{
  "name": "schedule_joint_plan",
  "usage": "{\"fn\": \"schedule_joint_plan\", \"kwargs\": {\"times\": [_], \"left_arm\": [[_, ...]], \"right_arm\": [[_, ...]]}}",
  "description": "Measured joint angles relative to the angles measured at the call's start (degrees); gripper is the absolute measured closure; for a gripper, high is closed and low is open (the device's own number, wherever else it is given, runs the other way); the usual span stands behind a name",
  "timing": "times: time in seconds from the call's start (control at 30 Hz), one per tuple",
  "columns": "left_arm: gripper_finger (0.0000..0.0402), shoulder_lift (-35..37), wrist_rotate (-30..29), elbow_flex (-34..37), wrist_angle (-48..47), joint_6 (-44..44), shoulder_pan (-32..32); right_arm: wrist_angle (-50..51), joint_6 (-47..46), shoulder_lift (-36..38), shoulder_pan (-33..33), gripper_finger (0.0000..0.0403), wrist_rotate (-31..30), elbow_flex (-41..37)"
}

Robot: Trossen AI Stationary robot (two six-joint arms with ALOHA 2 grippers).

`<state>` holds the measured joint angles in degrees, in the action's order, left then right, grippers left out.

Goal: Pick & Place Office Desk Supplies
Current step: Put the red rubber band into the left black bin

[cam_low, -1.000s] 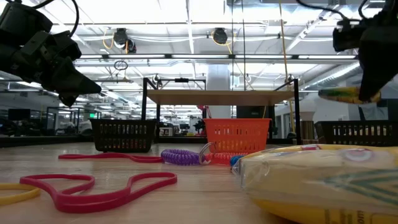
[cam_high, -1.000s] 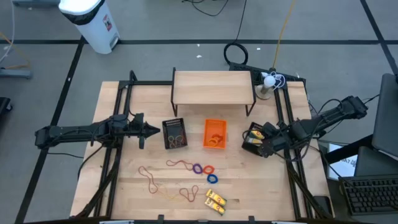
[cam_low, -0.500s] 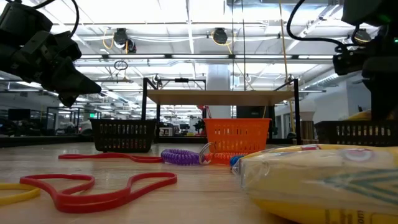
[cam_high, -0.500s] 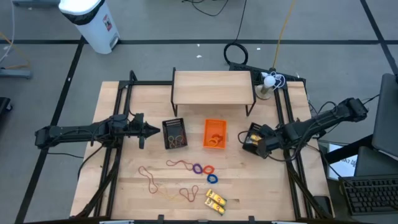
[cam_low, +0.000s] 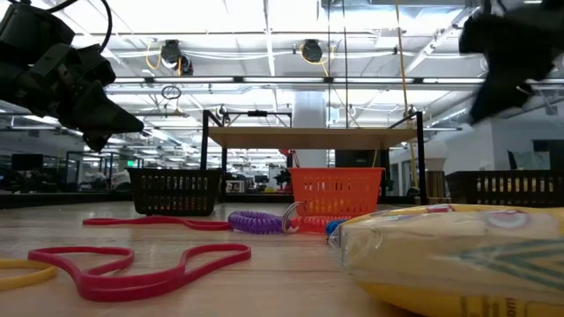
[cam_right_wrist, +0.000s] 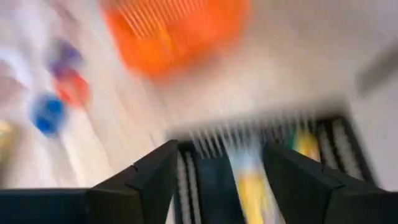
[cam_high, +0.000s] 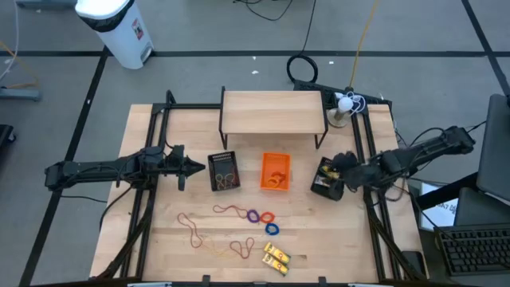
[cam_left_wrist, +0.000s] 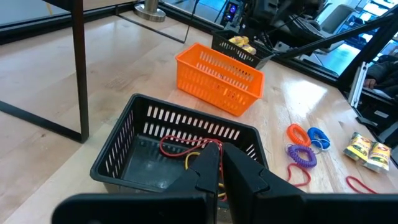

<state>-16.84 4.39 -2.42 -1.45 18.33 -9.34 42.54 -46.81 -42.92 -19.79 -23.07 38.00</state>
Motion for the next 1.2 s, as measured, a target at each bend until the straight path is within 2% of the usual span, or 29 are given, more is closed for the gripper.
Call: {"fn": "schedule_joint_plan", "kwargs": {"times": [0.07,0.13,0.2,0.27,0.33,0.4,0.47,0.63,0.93,1.07,1.2], "left_arm": [[0.0382,-0.01,0.00,0.00,-0.02,0.23,0.00],[0.0382,0.00,0.00,0.00,-0.02,0.24,0.00],[0.0382,-0.01,-0.02,0.00,-0.02,0.24,0.00],[0.0382,-0.01,-0.01,0.00,0.02,0.24,0.00],[0.0382,-0.01,0.00,0.00,0.02,0.24,0.00],[0.0382,-0.01,0.00,0.00,0.02,0.41,0.00],[0.0382,-0.02,0.00,0.00,0.00,0.46,0.00],[0.0382,0.00,-0.03,0.00,0.15,0.48,0.00],[0.0382,-0.02,-0.01,0.00,0.00,0.66,0.00],[0.0382,-0.02,-0.03,0.00,-0.02,0.64,0.00],[0.0382,-0.02,-0.03,0.00,-0.02,0.63,0.00]], "right_arm": [[-9.55,8.86,2.75,-1.12,0.0200,-6.38,-0.42],[-21.69,19.58,6.01,-2.06,0.0224,-10.24,-2.16],[-33.08,30.13,9.88,-1.83,0.0261,-10.40,-4.98],[-40.77,36.79,14.89,-0.21,0.0310,-10.40,-8.12],[-44.88,39.67,21.04,1.97,0.0365,-8.83,-10.87],[-46.85,40.27,26.99,3.86,0.0391,-4.63,-13.33],[-47.85,38.74,31.67,4.90,0.0391,-2.38,-15.54],[-45.35,37.99,37.77,5.20,0.0400,-2.46,-20.68],[-45.74,35.94,42.15,5.21,0.0402,0.83,-27.51],[-47.14,35.95,42.70,5.20,0.0402,3.56,-29.88],[-48.89,36.22,42.71,5.19,0.0402,3.71,-31.93]]}}
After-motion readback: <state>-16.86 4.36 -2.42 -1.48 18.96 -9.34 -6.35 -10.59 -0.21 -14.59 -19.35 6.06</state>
